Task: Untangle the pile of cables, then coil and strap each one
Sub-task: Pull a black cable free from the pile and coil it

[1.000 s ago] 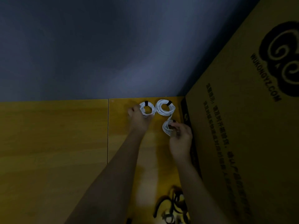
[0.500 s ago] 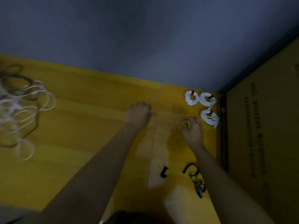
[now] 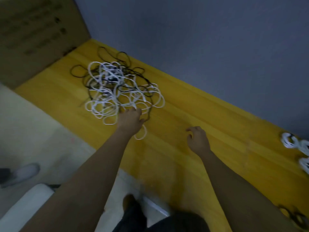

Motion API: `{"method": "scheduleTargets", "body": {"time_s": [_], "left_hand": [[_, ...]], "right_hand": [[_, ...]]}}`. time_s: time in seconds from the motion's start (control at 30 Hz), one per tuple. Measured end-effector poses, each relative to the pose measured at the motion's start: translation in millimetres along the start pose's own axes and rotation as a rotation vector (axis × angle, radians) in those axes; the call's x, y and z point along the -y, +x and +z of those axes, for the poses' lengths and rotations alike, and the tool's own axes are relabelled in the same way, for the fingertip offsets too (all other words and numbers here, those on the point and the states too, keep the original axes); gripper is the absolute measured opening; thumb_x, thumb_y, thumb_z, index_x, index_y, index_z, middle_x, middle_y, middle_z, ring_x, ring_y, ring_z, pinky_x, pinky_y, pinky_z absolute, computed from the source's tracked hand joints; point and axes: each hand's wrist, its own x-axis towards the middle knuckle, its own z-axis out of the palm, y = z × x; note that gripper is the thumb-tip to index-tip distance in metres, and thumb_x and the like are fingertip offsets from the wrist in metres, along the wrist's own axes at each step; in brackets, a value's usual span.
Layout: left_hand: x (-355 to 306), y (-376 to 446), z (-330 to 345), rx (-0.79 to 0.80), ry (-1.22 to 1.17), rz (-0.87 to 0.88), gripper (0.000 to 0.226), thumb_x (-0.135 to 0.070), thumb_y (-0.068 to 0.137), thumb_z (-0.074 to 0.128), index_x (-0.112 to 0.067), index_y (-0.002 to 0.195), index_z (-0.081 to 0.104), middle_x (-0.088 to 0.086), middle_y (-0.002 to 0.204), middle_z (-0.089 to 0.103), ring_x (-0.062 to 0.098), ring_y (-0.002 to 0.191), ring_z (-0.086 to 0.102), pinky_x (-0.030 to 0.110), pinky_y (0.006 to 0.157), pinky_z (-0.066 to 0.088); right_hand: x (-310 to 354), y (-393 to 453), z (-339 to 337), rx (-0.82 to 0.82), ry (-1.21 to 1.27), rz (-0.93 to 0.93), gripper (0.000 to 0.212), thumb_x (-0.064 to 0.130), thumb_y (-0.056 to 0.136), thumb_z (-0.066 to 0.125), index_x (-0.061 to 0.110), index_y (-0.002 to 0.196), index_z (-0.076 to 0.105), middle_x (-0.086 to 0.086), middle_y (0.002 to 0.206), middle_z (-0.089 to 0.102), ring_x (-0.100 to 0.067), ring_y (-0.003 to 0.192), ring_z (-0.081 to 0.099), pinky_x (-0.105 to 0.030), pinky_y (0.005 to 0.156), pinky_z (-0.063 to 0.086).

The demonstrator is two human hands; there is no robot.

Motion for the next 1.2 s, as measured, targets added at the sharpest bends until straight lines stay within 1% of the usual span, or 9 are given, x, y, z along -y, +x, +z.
{"method": "scheduleTargets", "body": {"time_s": [0.1, 0.3, 0.53, 0.67, 0.77, 0.9, 1.07, 1.13, 1.2], "left_hand": [[60, -9, -10, -0.007, -0.029, -0.037, 0.037, -0.036, 0.099, 0.049, -0.014, 0.129, 0.049, 0.012, 0.131, 0.050, 0.031, 0.117, 0.052, 0.044, 0.085, 0.048], [173, -7, -29, -0.005, -0.082, -0.166, 0.036, -0.034, 0.101, 0.045, -0.014, 0.131, 0.047, 0.011, 0.128, 0.050, 0.032, 0.114, 0.051, 0.044, 0.083, 0.049], [261, 43, -41, -0.044, -0.136, -0.239, 0.037, -0.034, 0.100, 0.047, -0.014, 0.130, 0.048, 0.010, 0.126, 0.052, 0.030, 0.114, 0.051, 0.043, 0.084, 0.050], [307, 88, -43, -0.058, -0.140, -0.265, 0.036, -0.035, 0.099, 0.049, -0.015, 0.129, 0.049, 0.009, 0.125, 0.053, 0.028, 0.112, 0.053, 0.040, 0.079, 0.050], [336, 116, -45, -0.044, -0.177, -0.280, 0.036, -0.036, 0.098, 0.049, -0.016, 0.128, 0.049, 0.008, 0.125, 0.053, 0.028, 0.113, 0.053, 0.041, 0.081, 0.051], [363, 138, -41, -0.006, -0.200, -0.255, 0.036, -0.035, 0.099, 0.049, -0.015, 0.129, 0.049, 0.008, 0.126, 0.052, 0.028, 0.113, 0.052, 0.042, 0.083, 0.051], [405, 167, -35, 0.098, -0.148, -0.184, 0.036, -0.033, 0.101, 0.046, -0.015, 0.132, 0.046, 0.008, 0.130, 0.050, 0.028, 0.117, 0.050, 0.041, 0.086, 0.050], [424, 185, -36, 0.122, -0.122, -0.130, 0.036, -0.033, 0.101, 0.045, -0.016, 0.132, 0.045, 0.007, 0.131, 0.049, 0.027, 0.117, 0.049, 0.041, 0.087, 0.049], [440, 203, -39, 0.164, -0.095, -0.059, 0.036, -0.033, 0.101, 0.045, -0.016, 0.132, 0.045, 0.007, 0.132, 0.049, 0.027, 0.118, 0.049, 0.041, 0.088, 0.049]], "right_hand": [[57, 12, 17, 0.030, -0.056, -0.063, 0.032, 0.009, 0.098, 0.043, 0.010, 0.127, 0.056, -0.011, 0.134, 0.046, -0.030, 0.126, 0.039, -0.039, 0.096, 0.043], [181, 57, 54, 0.077, -0.118, -0.241, 0.032, 0.009, 0.100, 0.040, 0.011, 0.129, 0.054, -0.010, 0.139, 0.041, -0.030, 0.131, 0.033, -0.043, 0.099, 0.040], [284, 130, 80, 0.019, -0.122, -0.413, 0.032, 0.011, 0.099, 0.043, 0.009, 0.128, 0.055, -0.010, 0.135, 0.046, -0.029, 0.122, 0.042, -0.042, 0.096, 0.042], [333, 180, 92, -0.067, -0.138, -0.527, 0.029, 0.007, 0.096, 0.045, 0.007, 0.121, 0.059, -0.011, 0.125, 0.050, -0.029, 0.116, 0.044, -0.040, 0.090, 0.043], [370, 209, 106, -0.101, -0.125, -0.561, 0.028, 0.006, 0.094, 0.046, 0.006, 0.118, 0.061, -0.013, 0.120, 0.052, -0.030, 0.113, 0.044, -0.040, 0.090, 0.042], [405, 226, 138, -0.026, -0.179, -0.595, 0.028, 0.007, 0.091, 0.051, 0.009, 0.117, 0.062, -0.010, 0.116, 0.054, -0.029, 0.110, 0.045, -0.038, 0.087, 0.041], [427, 234, 188, 0.216, -0.396, -0.535, 0.032, 0.014, 0.092, 0.047, 0.010, 0.122, 0.059, -0.012, 0.120, 0.057, -0.031, 0.114, 0.045, -0.040, 0.094, 0.040], [438, 237, 205, 0.240, -0.431, -0.402, 0.030, 0.020, 0.095, 0.045, 0.012, 0.121, 0.059, -0.011, 0.122, 0.057, -0.032, 0.120, 0.044, -0.041, 0.095, 0.042], [447, 239, 222, 0.285, -0.427, -0.194, 0.032, 0.031, 0.096, 0.049, 0.013, 0.120, 0.059, -0.009, 0.126, 0.056, -0.031, 0.124, 0.044, -0.041, 0.094, 0.044]]}}
